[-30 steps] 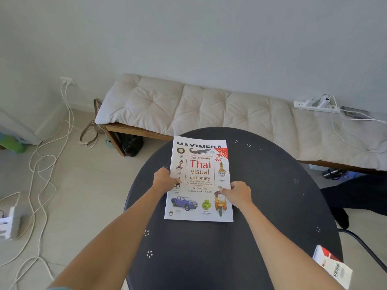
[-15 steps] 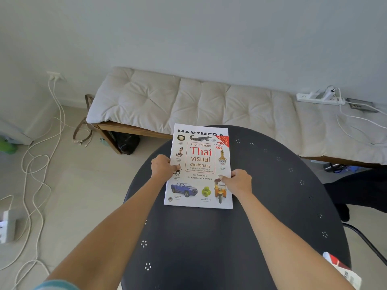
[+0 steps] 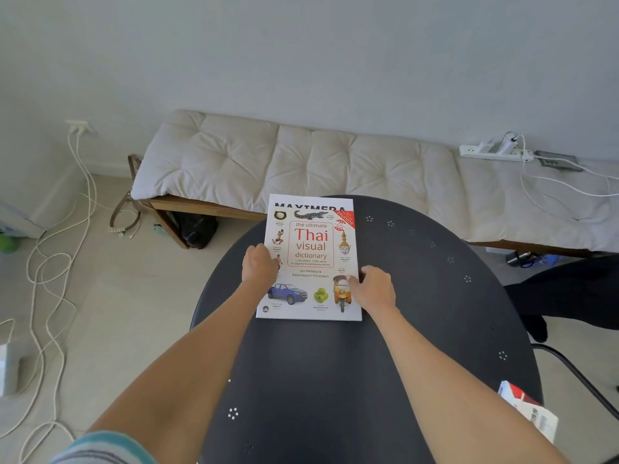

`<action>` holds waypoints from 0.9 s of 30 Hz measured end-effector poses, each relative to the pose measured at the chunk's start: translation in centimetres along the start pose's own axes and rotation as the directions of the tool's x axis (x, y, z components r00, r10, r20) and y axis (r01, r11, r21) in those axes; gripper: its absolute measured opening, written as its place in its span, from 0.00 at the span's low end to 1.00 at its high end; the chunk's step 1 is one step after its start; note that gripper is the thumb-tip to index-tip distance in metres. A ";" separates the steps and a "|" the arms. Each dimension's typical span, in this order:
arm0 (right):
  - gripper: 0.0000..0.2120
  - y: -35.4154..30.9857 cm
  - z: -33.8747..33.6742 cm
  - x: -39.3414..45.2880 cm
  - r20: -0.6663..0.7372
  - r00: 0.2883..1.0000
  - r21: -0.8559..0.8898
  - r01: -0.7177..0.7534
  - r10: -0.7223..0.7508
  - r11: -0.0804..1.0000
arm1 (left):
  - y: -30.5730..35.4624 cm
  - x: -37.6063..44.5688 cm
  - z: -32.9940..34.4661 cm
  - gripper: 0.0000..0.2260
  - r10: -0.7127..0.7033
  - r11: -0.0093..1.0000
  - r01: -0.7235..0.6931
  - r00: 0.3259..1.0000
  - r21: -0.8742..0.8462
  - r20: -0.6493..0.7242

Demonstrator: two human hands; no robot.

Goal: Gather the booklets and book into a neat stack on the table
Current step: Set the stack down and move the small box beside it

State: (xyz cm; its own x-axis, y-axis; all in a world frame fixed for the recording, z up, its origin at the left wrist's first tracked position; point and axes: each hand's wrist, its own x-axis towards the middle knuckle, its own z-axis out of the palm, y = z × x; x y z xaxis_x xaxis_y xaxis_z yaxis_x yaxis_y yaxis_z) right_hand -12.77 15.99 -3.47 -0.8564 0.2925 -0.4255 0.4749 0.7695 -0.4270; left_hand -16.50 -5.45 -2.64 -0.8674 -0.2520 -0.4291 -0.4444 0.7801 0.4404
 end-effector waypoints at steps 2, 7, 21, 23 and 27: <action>0.21 1.4 -1.0 -1.0 -0.011 1.000 0.003 0.011 -0.011 1.000 | 0.2 -1.2 0.3 0.17 0.055 0.998 -0.055 0.998 0.042 -0.018; 0.24 7.5 -4.1 -4.4 -0.049 0.999 -0.031 -0.009 0.008 0.999 | 0.9 -5.9 2.7 0.22 0.218 0.969 -0.213 0.976 0.125 -0.029; 0.49 28.5 -11.8 -13.0 0.033 0.983 -0.411 -0.153 0.182 0.899 | 0.9 -19.5 15.7 0.29 0.653 0.625 -0.707 0.706 0.329 0.276; 0.47 30.4 -11.7 -13.5 0.014 0.977 -0.452 -0.185 0.214 0.873 | -0.1 -19.8 16.7 0.32 0.655 0.619 -0.710 0.702 0.334 0.279; 0.37 32.3 -10.6 -13.9 -0.053 0.974 -0.384 -0.222 0.219 0.896 | -1.2 -19.6 17.6 0.37 0.660 0.604 -0.706 0.703 0.370 0.264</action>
State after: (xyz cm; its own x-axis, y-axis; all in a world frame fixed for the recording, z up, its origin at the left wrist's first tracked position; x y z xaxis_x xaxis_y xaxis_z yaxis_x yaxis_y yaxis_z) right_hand 12.32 42.80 -2.84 -0.7413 0.4832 -0.4659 0.5379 0.8428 0.0184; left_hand 4.97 8.61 -8.70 -0.8441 0.4892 -0.2194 0.4270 0.8609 0.2767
